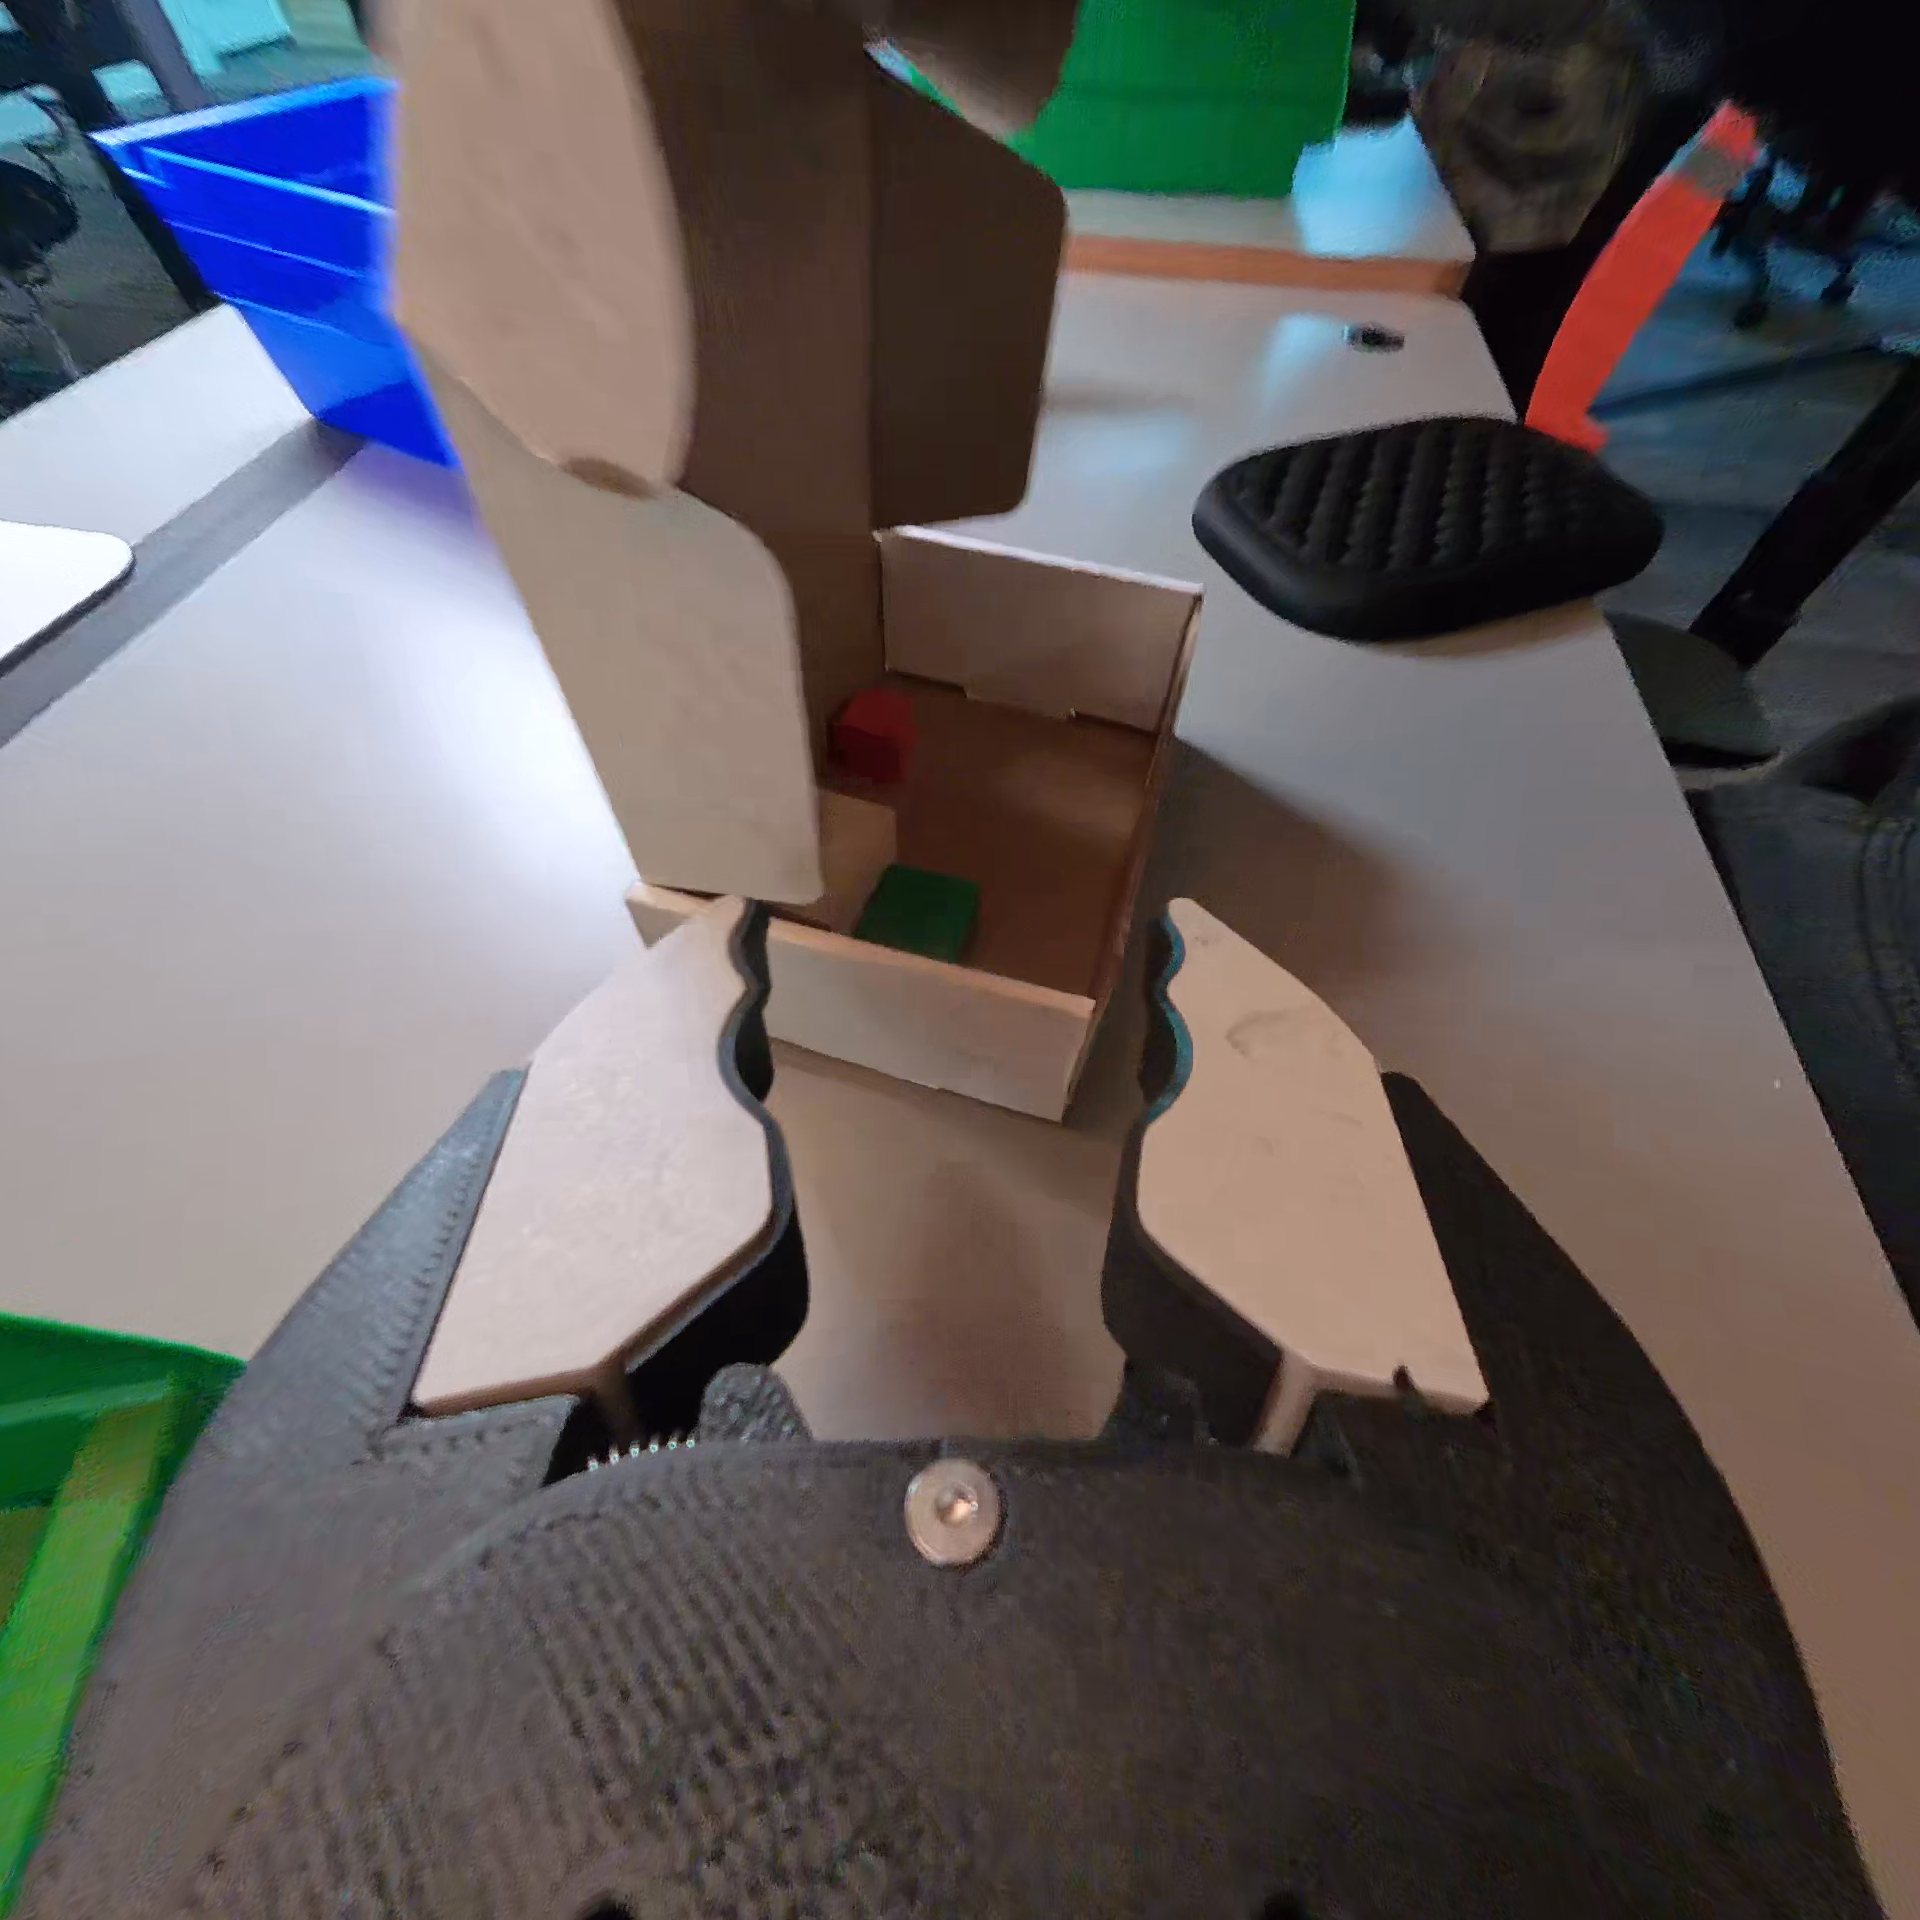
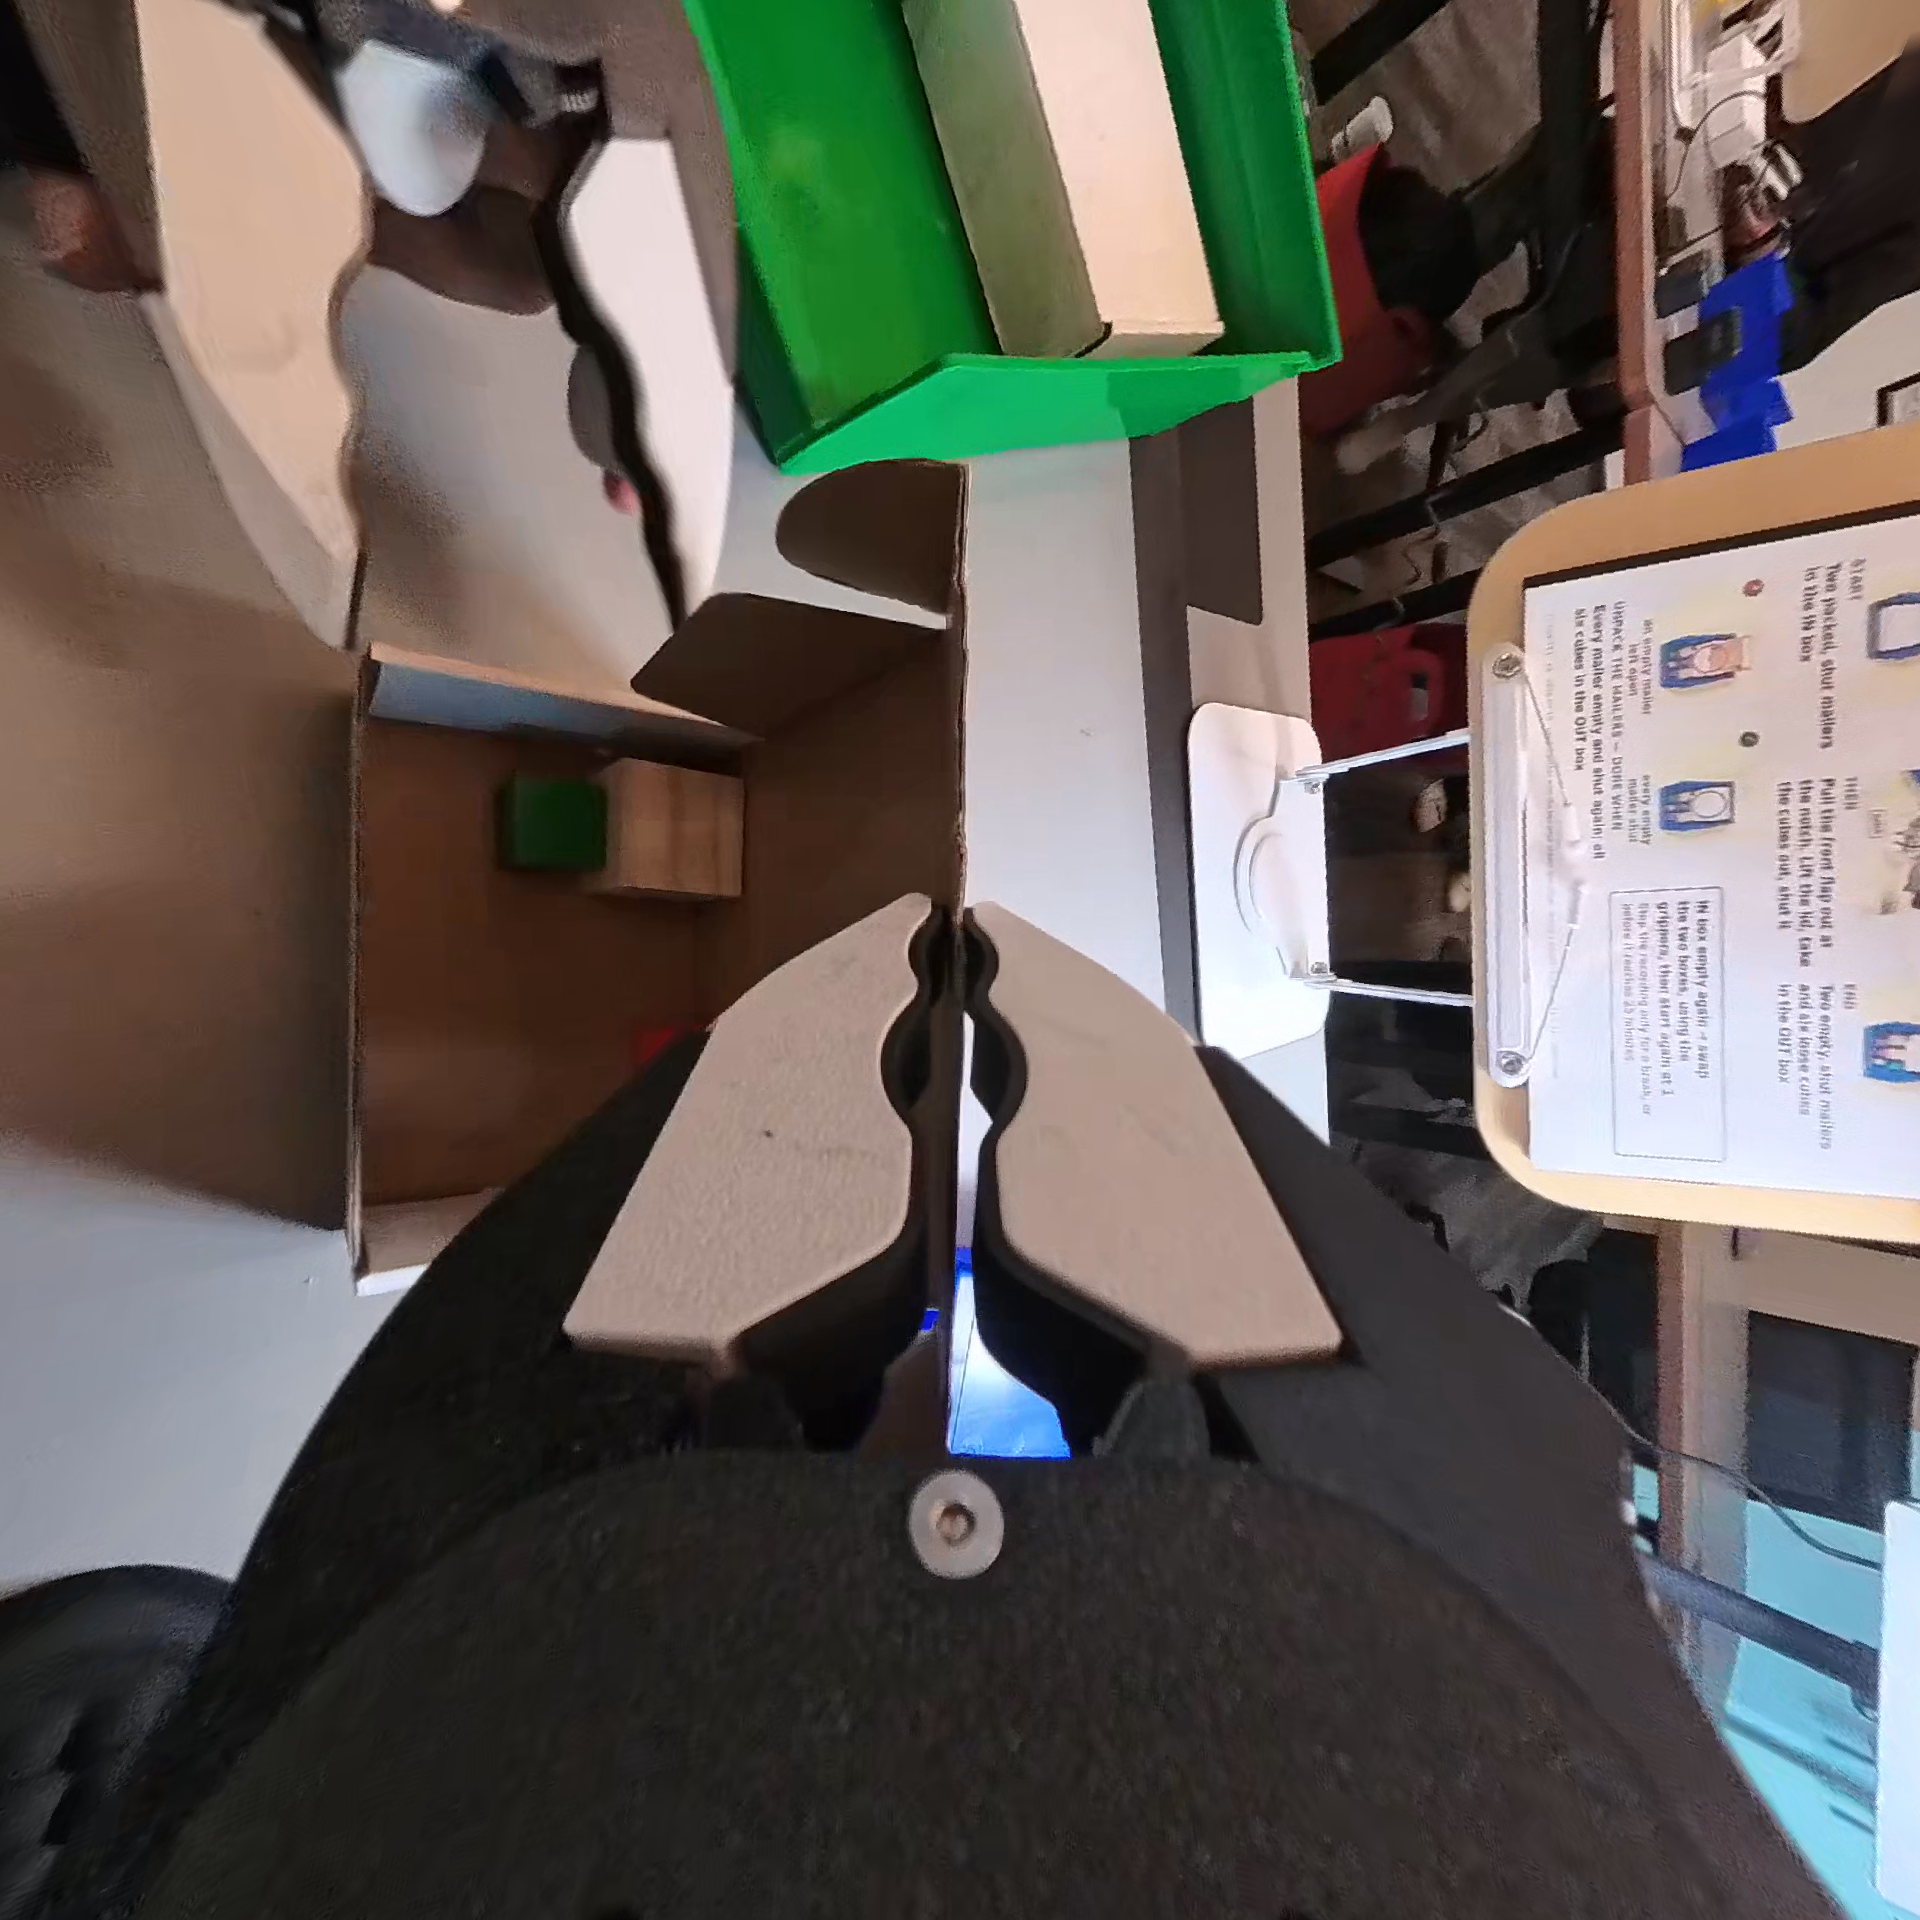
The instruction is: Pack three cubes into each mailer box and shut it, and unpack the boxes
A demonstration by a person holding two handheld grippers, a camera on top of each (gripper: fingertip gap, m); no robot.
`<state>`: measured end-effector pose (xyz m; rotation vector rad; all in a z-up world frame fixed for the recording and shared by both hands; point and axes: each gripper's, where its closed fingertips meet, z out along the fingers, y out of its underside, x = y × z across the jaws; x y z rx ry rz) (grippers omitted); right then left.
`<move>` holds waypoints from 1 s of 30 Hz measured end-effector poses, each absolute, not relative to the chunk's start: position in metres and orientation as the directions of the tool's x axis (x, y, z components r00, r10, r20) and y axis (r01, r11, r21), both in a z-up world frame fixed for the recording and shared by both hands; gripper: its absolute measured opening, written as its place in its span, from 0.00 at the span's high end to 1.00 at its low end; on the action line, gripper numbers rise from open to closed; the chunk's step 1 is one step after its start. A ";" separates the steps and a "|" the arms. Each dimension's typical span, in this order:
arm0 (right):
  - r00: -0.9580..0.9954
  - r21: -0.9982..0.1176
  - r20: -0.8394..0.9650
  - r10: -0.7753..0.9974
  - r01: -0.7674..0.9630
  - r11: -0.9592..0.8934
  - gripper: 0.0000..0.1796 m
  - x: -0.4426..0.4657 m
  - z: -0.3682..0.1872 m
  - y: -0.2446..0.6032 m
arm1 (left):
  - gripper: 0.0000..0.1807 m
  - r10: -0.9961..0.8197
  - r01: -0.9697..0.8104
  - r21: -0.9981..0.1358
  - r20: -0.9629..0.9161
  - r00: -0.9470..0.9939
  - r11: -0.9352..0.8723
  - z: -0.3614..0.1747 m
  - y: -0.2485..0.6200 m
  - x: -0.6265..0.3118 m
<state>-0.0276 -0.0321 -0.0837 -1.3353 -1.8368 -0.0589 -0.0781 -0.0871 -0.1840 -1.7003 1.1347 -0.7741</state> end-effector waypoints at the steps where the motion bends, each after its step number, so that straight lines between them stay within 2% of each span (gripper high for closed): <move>1: -0.078 -0.412 0.641 0.764 0.804 0.428 0.99 -0.028 -0.083 -0.030 | 0.65 -0.933 -0.376 -0.916 -0.004 0.360 -0.141 -0.188 -0.091 -0.076; 5: -0.080 -0.372 0.651 0.755 0.833 0.409 0.99 -0.027 -0.085 -0.008 | 0.75 -0.947 -0.477 -0.874 -0.072 0.312 -0.090 -0.202 -0.100 -0.070; 13: -0.091 -0.282 0.633 0.768 0.897 0.339 0.98 -0.032 -0.116 0.060 | 0.81 -0.947 -0.525 -0.850 -0.125 0.296 -0.052 -0.210 -0.103 -0.065; 21: -0.086 -0.231 0.548 0.832 0.941 0.249 0.92 -0.041 -0.176 0.108 | 0.81 -0.954 -0.514 -0.856 -0.111 0.278 -0.050 -0.213 -0.108 -0.058; 30: -0.085 -0.177 0.420 0.903 0.969 0.173 0.86 -0.046 -0.230 0.118 | 0.80 -0.954 -0.509 -0.859 -0.110 0.278 -0.050 -0.213 -0.109 -0.056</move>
